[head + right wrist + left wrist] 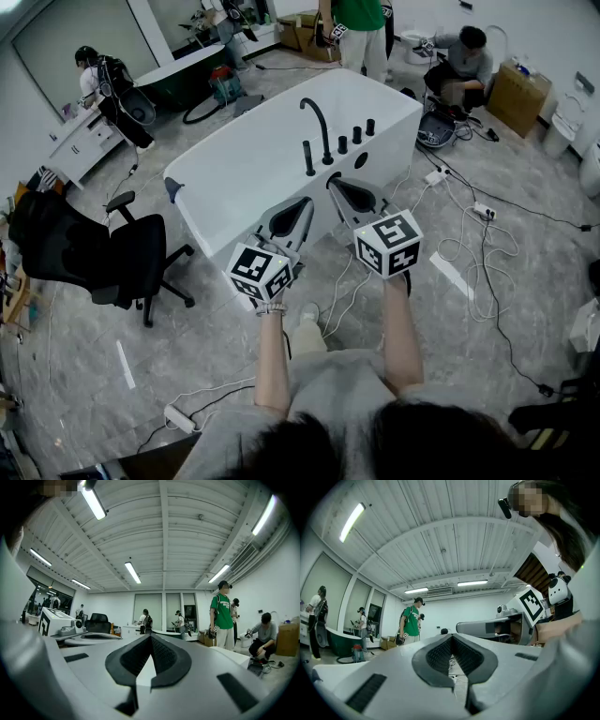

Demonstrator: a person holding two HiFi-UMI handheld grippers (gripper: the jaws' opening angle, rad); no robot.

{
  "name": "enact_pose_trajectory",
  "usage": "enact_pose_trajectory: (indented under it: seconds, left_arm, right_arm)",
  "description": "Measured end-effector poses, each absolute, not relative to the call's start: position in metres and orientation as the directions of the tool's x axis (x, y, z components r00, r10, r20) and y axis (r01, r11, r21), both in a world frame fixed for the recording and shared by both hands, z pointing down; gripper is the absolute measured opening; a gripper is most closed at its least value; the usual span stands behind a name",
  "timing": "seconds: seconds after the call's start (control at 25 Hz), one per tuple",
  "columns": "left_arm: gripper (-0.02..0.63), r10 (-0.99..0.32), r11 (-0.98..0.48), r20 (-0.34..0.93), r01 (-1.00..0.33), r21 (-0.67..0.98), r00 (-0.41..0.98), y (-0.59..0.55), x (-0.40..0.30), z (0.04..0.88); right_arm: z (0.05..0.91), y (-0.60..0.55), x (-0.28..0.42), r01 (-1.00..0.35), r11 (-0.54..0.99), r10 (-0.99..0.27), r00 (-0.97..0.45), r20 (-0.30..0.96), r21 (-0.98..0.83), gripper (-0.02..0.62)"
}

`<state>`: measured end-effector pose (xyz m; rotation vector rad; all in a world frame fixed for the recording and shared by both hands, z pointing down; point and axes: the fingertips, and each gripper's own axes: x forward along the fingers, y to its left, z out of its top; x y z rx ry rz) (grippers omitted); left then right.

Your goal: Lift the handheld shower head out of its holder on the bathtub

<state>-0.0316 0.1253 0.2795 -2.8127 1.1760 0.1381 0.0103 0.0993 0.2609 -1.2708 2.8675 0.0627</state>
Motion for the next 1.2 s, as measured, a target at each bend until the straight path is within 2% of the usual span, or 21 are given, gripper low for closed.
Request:
enact_pose_trajectory:
  seconds: [0.52, 1.2]
  left_arm:
    - [0.005, -0.737, -0.671, -0.088, -0.741, -0.019, 0.67, 0.114, -0.039, 0.293]
    - [0.005, -0.763, -0.647, -0.042, -0.761, 0.051, 0.645, 0.045, -0.062, 0.326]
  right_arm:
    - [0.275, 0.087, 0.015, -0.739, 0.674, -0.739, -0.674, 0.009, 0.025, 0.0]
    - [0.316, 0.018, -0.016, -0.709, 0.705, -0.705, -0.705, 0.073, -0.033, 0.0]
